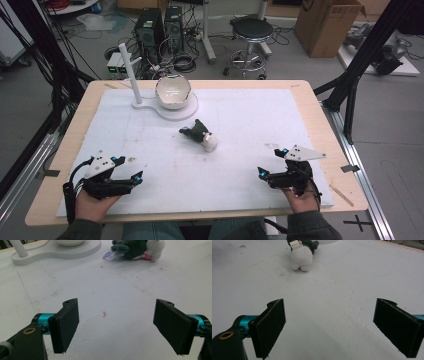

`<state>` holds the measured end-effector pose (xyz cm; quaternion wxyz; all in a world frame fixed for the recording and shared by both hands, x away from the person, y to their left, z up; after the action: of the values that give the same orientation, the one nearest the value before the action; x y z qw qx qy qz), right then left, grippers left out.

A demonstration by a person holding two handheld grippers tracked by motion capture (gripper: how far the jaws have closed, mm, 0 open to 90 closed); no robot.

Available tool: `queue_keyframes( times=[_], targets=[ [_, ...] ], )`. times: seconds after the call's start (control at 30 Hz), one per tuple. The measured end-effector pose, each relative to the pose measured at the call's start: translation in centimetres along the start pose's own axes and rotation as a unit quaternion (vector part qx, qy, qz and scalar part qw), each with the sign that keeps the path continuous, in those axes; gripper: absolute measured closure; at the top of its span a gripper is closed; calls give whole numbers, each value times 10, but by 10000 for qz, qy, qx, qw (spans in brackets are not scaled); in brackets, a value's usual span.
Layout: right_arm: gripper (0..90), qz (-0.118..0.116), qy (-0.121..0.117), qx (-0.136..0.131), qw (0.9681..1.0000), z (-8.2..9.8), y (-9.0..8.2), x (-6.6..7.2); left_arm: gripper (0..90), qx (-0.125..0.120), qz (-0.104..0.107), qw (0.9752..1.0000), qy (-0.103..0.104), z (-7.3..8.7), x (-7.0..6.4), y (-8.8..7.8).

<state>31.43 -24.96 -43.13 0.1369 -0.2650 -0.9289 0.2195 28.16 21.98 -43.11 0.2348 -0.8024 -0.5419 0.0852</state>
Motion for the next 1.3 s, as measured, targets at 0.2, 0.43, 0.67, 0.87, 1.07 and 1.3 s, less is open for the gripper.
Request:
queue_keyframes(
  times=[0.2,0.43,0.67,0.87,1.07,1.3],
  targets=[
    [101,24,21,-65,10000,-1,-1,-3,212,0,0,10000,13,0,0,0],
    [101,-7,17,-34,10000,-1,2,-2,211,-44,9,10000,-8,0,0,-1],
    [101,-30,-3,-2,10000,-1,4,-1,211,-39,13,10000,-10,0,0,-1],
    [101,-34,23,-13,10000,-1,2,-1,209,-46,44,10000,21,0,-1,-1],
    [101,-57,20,-64,10000,-6,1,2,209,-72,40,10000,28,1,-1,-3],
    [101,-143,15,-10,9999,-15,4,3,208,-77,3,10000,-31,1,1,-4]
  ],
)
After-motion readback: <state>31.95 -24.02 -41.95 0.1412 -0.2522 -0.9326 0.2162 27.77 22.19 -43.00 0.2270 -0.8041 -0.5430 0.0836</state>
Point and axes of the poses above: each handheld gripper's, and its own axes: y roughly forward along the jaws, z roughly out of its underside, x roughly to its left, the point moved 5 cm from there along y, roughly forward along the jaws, and after that the axes turned 14 degrees about -z, right-handed, at the moved point
